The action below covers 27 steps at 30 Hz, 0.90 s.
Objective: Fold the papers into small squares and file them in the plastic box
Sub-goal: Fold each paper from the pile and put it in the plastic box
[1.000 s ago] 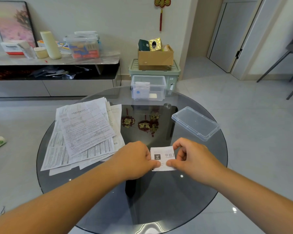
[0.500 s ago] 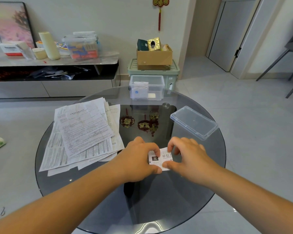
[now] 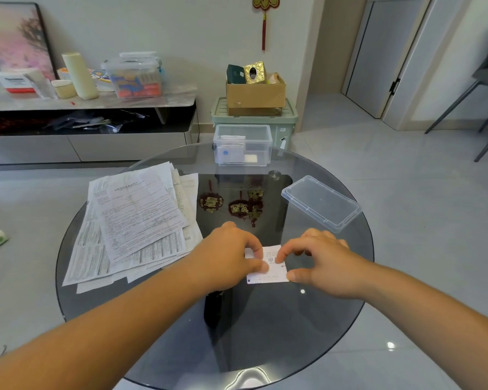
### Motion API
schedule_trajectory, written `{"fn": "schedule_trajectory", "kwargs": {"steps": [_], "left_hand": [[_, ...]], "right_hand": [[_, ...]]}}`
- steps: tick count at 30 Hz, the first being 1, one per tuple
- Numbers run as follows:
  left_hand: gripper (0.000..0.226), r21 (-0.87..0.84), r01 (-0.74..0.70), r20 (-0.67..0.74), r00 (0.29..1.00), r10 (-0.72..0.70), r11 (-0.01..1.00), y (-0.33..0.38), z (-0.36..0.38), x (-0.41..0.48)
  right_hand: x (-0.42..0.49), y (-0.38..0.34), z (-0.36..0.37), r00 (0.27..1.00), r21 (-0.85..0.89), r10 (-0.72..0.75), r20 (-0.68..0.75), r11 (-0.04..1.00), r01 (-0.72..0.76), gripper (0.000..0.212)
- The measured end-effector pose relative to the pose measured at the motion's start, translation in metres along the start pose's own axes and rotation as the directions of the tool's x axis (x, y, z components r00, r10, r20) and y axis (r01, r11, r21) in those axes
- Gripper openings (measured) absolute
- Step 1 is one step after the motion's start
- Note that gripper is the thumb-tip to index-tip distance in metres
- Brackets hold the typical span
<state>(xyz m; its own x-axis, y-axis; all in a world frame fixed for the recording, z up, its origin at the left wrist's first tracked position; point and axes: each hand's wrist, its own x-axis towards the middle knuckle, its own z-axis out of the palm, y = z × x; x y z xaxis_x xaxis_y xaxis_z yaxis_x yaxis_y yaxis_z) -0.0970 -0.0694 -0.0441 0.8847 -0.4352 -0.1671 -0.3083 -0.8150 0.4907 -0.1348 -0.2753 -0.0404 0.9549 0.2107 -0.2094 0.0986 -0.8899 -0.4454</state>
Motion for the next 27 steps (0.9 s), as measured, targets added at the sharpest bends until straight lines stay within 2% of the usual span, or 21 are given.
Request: {"fn": "schedule_trajectory", "kwargs": {"steps": [3,6,10,14,16,19,23,27], "left_hand": [[0.016,0.078,-0.051,-0.058,0.997,0.056,0.996,0.001,0.002,-0.001],[0.016,0.078,-0.070,-0.037,0.997,0.073,0.994,0.005,-0.001,-0.002],[0.032,-0.010,-0.014,0.010,1.000,0.014,1.000,0.007,-0.003,-0.001],[0.046,-0.035,0.071,0.049,0.996,-0.069,0.997,0.010,-0.004,-0.002],[0.036,-0.048,0.115,0.058,0.992,-0.113,0.992,0.011,-0.006,-0.002],[0.012,-0.134,0.168,0.088,0.984,-0.157,0.977,0.009,-0.006,0.000],[0.010,-0.330,0.224,0.112,0.974,-0.198,0.917,0.007,-0.011,-0.004],[0.019,-0.543,0.287,0.213,0.956,-0.202,0.789,0.007,-0.015,-0.010]], "right_hand": [[-0.003,-0.001,0.003,0.998,-0.043,-0.037,-0.045,0.998,0.036,0.021],[-0.008,-0.004,0.012,0.985,-0.135,-0.150,-0.090,0.981,0.137,0.031],[-0.014,-0.013,0.021,0.961,-0.197,-0.270,-0.062,0.947,0.253,0.045],[-0.013,-0.013,0.021,0.956,-0.192,-0.291,-0.042,0.941,0.278,0.057],[-0.012,-0.014,0.021,0.956,-0.193,-0.290,-0.039,0.941,0.278,0.063],[-0.010,-0.014,0.023,0.957,-0.170,-0.284,-0.061,0.948,0.271,0.069],[-0.011,-0.015,0.025,0.957,-0.170,-0.276,-0.084,0.951,0.260,0.072],[-0.014,-0.018,0.025,0.953,-0.191,-0.275,-0.130,0.950,0.248,0.069]]}}
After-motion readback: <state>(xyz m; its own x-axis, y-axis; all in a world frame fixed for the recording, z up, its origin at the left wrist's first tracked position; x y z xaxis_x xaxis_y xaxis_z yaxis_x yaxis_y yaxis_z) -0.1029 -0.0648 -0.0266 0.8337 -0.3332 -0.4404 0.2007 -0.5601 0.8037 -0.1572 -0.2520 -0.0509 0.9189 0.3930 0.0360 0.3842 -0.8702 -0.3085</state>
